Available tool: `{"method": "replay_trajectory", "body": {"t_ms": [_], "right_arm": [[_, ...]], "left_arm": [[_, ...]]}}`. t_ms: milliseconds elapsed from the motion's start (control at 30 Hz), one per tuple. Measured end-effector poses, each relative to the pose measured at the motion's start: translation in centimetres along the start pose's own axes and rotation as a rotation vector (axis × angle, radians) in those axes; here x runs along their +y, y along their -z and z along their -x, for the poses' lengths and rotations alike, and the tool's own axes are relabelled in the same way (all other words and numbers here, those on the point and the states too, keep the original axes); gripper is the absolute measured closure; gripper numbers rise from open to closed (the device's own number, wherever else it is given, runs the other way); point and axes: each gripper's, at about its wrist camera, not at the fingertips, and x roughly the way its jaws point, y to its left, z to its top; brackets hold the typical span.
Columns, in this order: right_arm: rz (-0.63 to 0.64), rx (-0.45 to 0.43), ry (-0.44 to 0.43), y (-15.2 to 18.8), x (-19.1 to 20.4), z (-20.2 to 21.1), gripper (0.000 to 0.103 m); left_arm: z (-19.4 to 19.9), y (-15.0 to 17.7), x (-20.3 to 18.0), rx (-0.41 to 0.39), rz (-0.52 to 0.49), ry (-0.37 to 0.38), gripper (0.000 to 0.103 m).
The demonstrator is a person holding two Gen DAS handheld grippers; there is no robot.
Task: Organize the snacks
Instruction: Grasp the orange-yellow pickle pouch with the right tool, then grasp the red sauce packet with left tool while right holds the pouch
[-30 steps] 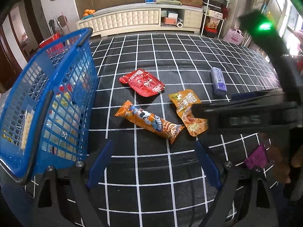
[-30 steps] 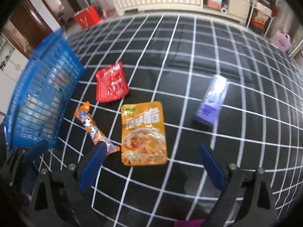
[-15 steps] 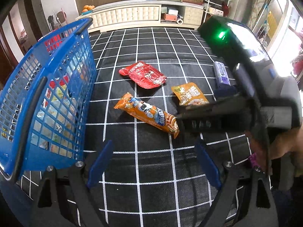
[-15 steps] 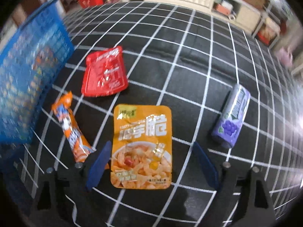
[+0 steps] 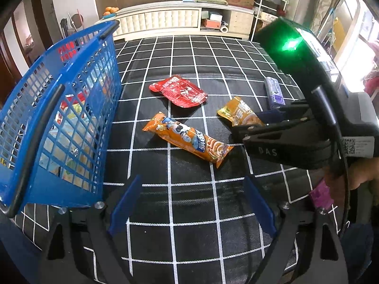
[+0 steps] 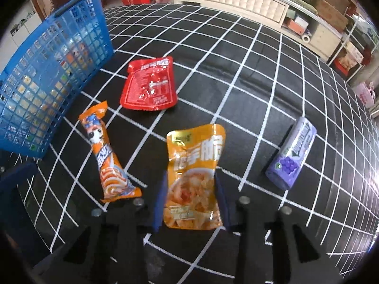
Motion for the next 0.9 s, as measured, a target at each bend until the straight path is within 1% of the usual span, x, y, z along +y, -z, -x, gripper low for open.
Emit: {"method": "replay_trajectory", "body": {"t_ms": [33,67,100,133,167,200,367,433,467,567,667,767,900], "right_arm": [[-0.001,0.001,0.002,-0.1,0.1,0.0,0.063],[-0.005,-0.003,0.006,0.0,0.1,0.1,0.067],[-0.026,-0.010,-0.008,0.1,0.0,0.4,0.070],[-0.048,-0.016,-0.024,-0.2,-0.5,0.4,0.082],[-0.080,-0.023,-0.040,-0.2,-1.0,0.6,0.091],[-0.102,-0.022,-0.055,0.0,-1.2,0.7,0.091],[-0.102,-0.029,-0.061,1.1,-1.4,1.4,0.091],[-0.124,-0.041,-0.064,1.5,-2.0,2.0,0.091],[-0.143,-0.049,-0.080,1.7,-2.5,2.4,0.091],[-0.190,-0.093,-0.089,1.8,-3.8,4.0,0.091],[-0.229,-0.135,-0.095,2.0,-5.4,5.8,0.091],[-0.280,-0.175,-0.120,1.9,-7.0,7.3,0.091],[-0.324,-0.206,-0.150,2.0,-8.6,8.2,0.091]], "left_arm": [[0.2,0.0,0.0,0.000,0.001,0.001,0.017],[0.3,0.0,0.1,0.000,0.006,0.003,0.017],[0.3,0.0,0.2,0.000,0.010,0.005,0.017],[0.4,-0.1,0.1,0.000,0.010,0.009,0.017],[0.5,-0.2,0.2,-0.002,0.009,0.011,0.017],[0.7,-0.3,0.2,-0.005,0.009,0.011,0.017],[1.2,-1.2,0.0,-0.014,0.011,0.018,0.017],[1.4,-1.9,-0.1,-0.016,0.015,0.023,0.017],[1.5,-2.0,-0.2,-0.017,0.019,0.023,0.017],[1.3,-3.3,-0.3,-0.004,0.036,0.030,0.017],[0.7,-5.0,-0.5,0.008,0.052,0.045,0.017],[0.2,-6.7,-1.1,0.012,0.072,0.058,0.017],[-1.9,-9.6,-1.8,0.056,0.104,0.063,0.017]]}}
